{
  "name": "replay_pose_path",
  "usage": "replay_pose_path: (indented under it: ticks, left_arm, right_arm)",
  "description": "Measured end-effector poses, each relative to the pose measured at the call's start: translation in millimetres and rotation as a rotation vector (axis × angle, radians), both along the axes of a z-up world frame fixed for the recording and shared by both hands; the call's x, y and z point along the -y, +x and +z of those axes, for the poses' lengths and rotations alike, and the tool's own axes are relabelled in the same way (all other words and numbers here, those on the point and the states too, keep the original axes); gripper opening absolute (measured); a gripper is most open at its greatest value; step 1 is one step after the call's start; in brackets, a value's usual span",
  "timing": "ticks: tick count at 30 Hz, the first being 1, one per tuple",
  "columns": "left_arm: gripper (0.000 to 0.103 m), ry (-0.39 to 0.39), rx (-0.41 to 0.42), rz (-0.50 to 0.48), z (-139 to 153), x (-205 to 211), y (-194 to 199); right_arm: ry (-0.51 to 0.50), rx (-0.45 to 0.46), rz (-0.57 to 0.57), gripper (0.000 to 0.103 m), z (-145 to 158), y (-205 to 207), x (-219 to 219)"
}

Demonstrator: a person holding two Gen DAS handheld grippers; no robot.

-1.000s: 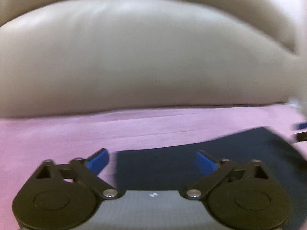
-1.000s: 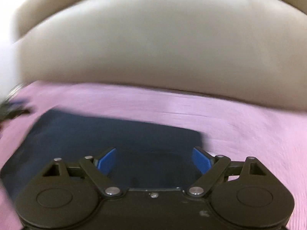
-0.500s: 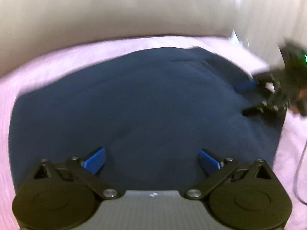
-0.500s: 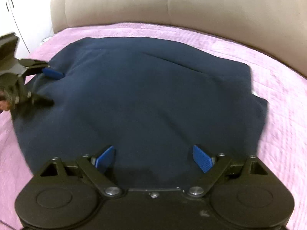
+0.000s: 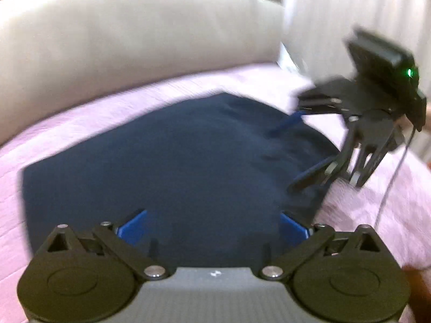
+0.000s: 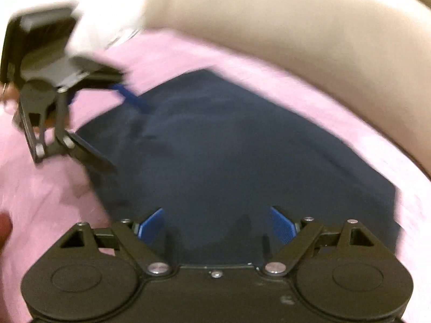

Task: Fold large clothes

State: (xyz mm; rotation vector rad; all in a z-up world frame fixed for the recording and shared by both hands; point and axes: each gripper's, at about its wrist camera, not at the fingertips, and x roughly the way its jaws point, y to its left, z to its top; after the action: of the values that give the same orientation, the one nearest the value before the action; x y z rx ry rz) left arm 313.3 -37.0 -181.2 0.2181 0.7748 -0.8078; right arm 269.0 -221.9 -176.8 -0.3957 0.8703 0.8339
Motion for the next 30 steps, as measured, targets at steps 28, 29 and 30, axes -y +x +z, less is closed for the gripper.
replay_pose_path:
  ticks: [28, 29, 30]
  left_arm:
    - [0.102, -0.248, -0.191, 0.603, -25.8, -200.1, 76.4]
    - [0.102, -0.285, -0.195, 0.59, -26.6, -197.7, 94.2]
    - [0.102, -0.331, -0.217, 0.572, -30.2, -196.0, 108.1]
  right_arm:
    - [0.113, 0.029, -0.608, 0.101, 36.7, 8.2, 84.5]
    - [0.135, 0.061, -0.629, 0.101, 41.8, 17.6, 70.3]
    - [0.137, 0.094, -0.665, 0.101, 44.3, 26.5, 57.1]
